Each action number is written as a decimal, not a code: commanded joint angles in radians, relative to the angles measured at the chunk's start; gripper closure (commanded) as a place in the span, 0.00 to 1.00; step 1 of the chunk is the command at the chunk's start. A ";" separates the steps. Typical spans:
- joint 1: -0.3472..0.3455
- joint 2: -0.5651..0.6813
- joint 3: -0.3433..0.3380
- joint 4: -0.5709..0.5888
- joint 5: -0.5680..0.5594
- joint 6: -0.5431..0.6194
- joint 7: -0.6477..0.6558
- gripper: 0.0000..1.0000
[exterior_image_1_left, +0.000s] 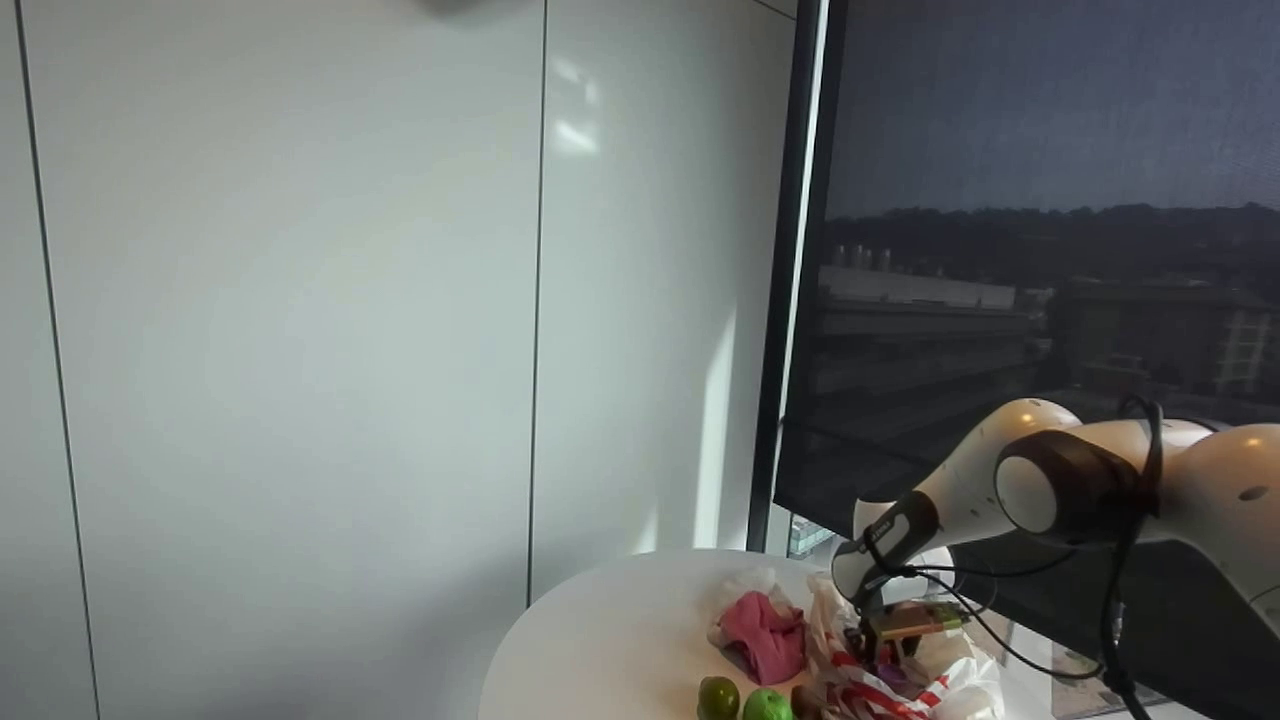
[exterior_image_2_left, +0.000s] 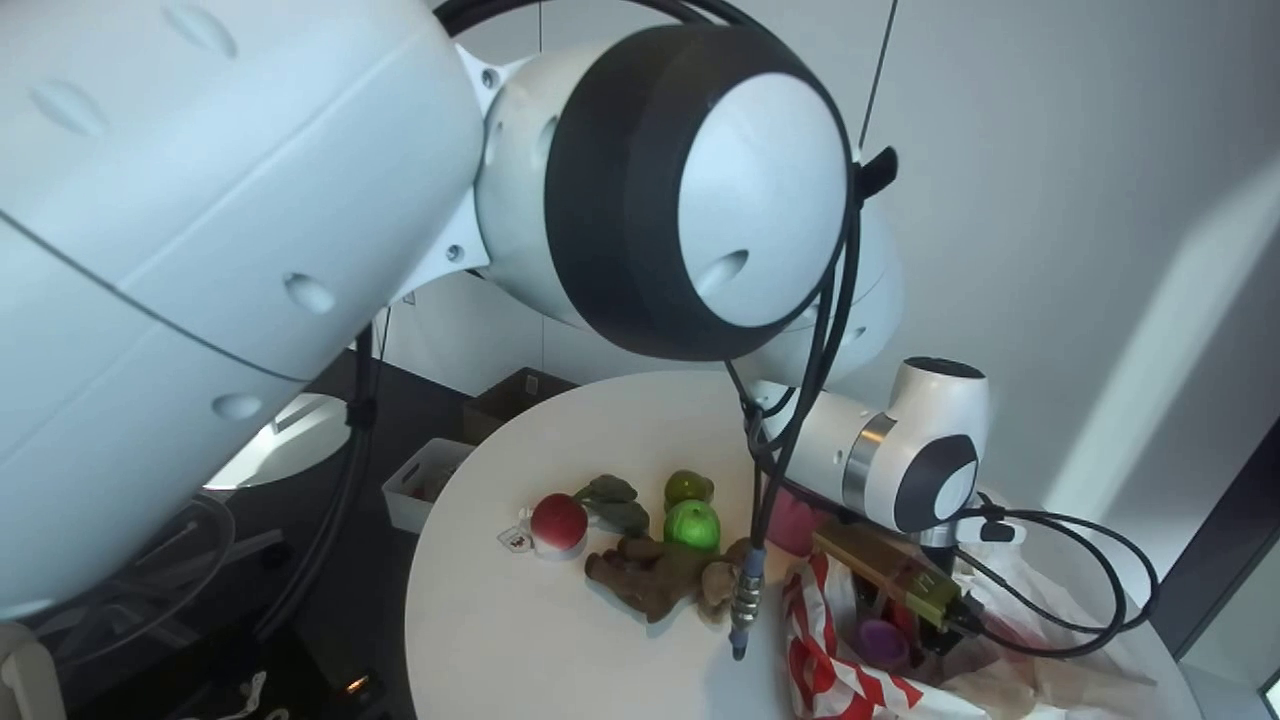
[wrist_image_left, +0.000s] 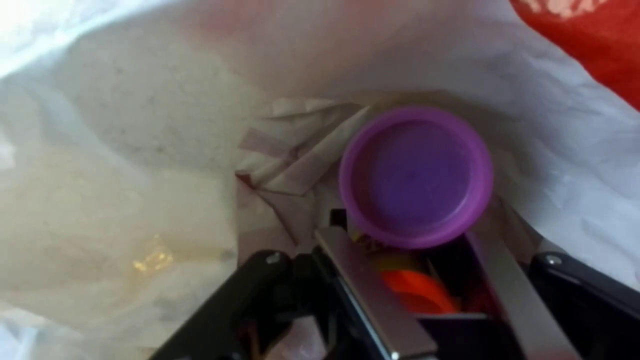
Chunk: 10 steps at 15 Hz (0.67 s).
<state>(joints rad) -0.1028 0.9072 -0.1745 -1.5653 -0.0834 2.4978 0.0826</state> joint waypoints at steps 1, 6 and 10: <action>-0.008 -0.007 0.009 0.018 0.006 0.007 -0.004 0.81; -0.002 -0.002 -0.001 0.032 -0.001 -0.001 0.004 0.60; 0.005 -0.008 -0.008 0.025 -0.007 0.006 0.011 0.35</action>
<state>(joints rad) -0.1028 0.9068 -0.1762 -1.5486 -0.0835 2.5001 0.0828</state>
